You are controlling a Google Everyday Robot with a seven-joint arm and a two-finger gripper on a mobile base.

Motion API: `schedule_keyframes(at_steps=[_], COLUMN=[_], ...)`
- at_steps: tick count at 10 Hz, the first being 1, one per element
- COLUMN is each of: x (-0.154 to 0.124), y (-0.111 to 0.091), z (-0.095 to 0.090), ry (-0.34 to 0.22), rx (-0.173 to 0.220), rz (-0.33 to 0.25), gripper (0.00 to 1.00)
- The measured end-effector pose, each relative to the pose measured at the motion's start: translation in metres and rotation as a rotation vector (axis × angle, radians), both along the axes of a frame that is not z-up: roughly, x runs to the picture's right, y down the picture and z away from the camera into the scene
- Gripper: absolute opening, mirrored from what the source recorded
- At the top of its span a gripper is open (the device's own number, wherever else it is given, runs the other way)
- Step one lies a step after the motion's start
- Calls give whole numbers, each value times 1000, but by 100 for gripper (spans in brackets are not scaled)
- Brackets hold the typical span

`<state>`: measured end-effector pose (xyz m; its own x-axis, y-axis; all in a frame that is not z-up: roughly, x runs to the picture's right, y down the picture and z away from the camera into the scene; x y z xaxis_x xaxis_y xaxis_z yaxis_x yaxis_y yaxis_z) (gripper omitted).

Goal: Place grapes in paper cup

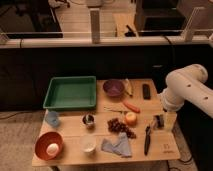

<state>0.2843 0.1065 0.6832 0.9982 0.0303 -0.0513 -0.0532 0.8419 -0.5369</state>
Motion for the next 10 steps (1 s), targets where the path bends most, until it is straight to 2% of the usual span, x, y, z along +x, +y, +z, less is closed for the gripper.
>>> schedule_keyframes(at_steps=[2,10], x=[0,0], y=[1,1], z=[1,1], ry=[0,0], rx=[-1,-1], rz=[0,1], gripper=[80,80])
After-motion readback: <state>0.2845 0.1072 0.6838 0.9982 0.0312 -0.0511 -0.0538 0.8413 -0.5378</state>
